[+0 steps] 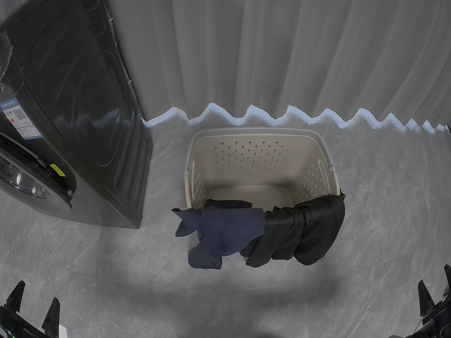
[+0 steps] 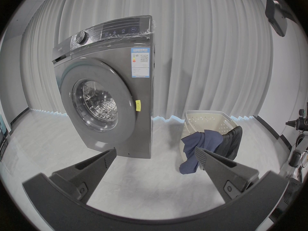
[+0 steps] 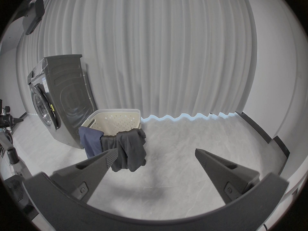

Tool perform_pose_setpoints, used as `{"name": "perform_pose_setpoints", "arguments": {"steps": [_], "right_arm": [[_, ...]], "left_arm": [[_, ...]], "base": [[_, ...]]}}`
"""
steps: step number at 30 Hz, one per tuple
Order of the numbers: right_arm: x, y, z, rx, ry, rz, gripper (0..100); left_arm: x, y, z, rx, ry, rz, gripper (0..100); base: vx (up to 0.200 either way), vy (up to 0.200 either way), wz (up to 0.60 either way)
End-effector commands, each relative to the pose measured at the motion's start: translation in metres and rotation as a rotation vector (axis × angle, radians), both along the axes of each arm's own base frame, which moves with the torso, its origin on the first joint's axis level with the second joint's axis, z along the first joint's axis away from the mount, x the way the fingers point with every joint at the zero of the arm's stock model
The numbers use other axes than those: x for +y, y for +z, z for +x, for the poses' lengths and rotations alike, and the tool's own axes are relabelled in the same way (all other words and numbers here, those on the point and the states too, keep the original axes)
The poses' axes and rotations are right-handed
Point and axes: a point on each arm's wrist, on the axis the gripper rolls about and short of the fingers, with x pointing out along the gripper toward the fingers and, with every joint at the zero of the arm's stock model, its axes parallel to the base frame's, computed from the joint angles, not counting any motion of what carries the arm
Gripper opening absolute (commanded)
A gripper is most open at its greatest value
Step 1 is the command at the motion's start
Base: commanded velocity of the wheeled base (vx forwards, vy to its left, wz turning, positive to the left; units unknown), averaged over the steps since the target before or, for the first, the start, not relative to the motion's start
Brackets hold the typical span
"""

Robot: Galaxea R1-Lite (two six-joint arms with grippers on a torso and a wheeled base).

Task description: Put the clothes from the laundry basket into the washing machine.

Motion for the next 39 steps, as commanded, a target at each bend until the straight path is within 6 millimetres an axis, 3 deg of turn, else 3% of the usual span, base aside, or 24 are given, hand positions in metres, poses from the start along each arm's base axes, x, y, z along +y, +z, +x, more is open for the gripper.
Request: {"name": "perform_pose_setpoints", "arguments": {"steps": [1,39], "right_arm": [[0.0,-0.0049,0.0,0.0,0.0,0.001,100],[0.0,-0.0049,0.0,0.0,0.0,0.001,100]], "left_arm": [[0.0,-0.0048,0.0001,0.001,0.001,-0.001,100],[0.0,-0.0048,0.0,0.0,0.001,0.0,100]], "base": [[0.0,0.2,0.0],[0.0,0.2,0.0]]}}
